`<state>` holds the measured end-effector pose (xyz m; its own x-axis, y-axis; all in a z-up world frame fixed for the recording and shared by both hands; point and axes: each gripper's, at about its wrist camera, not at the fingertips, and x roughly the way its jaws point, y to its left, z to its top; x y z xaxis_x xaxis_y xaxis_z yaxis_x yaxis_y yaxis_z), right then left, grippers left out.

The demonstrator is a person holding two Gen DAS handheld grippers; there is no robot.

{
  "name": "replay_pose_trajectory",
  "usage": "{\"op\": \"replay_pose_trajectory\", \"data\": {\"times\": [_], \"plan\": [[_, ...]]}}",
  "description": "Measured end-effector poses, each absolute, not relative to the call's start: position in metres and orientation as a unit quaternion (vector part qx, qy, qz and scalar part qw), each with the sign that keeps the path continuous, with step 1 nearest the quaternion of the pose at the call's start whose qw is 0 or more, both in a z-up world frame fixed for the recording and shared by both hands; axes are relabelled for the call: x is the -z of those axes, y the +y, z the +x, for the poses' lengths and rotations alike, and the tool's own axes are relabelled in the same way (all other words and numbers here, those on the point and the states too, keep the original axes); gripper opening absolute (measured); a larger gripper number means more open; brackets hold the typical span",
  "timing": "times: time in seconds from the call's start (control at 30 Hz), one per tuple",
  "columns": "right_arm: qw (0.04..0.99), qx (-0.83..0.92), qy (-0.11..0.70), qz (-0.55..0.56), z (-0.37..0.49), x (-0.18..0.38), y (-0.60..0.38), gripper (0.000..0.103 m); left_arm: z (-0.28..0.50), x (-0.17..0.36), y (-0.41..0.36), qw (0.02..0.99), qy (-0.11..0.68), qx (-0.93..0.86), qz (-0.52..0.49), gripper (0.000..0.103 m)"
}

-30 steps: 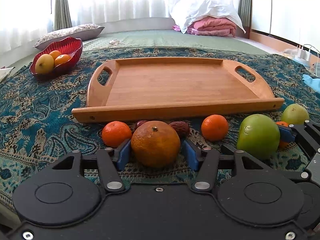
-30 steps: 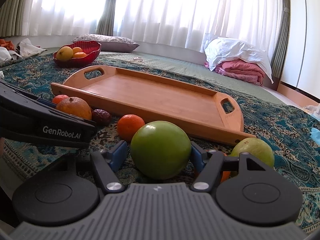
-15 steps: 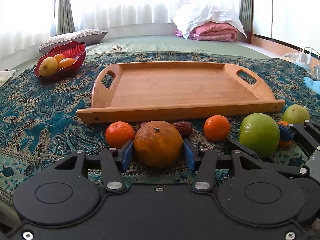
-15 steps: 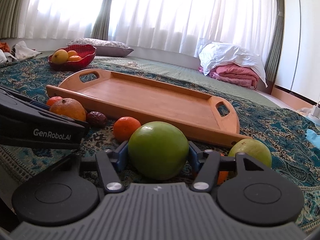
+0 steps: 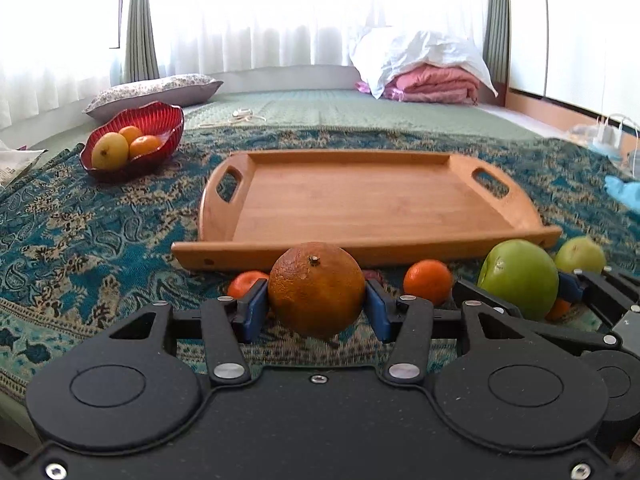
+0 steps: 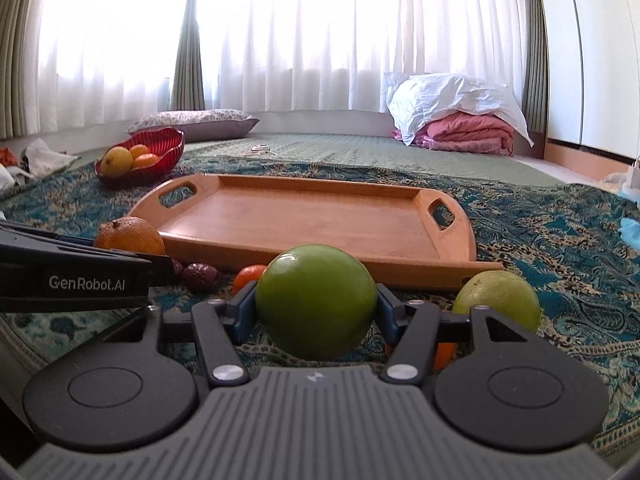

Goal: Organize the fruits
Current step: 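Carry the brown-orange orange with the left gripper while the right gripper carries the green pomelo onto the tray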

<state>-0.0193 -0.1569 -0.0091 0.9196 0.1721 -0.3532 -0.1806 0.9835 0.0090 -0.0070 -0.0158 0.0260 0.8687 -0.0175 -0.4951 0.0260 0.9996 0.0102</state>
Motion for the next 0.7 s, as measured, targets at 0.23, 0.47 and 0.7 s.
{"op": "replay_pose_trajectory", "data": {"times": [0.23,0.47,0.7], "plan": [[0.98,-0.086,0.177,0.036,-0.014,-0.004,-0.168,0.063,0.001,-0.038,-0.01,0.968,0.249,0.006,0.003,0.049],[0.981,-0.072,0.177,0.037,-0.003,-0.014,-0.178,0.063,0.014,-0.052,-0.004,0.97,0.245,-0.002,0.008,0.049],[0.978,-0.069,0.193,0.042,0.02,-0.029,-0.187,0.063,0.042,-0.059,0.0,0.964,0.267,0.005,0.005,0.049]]}}
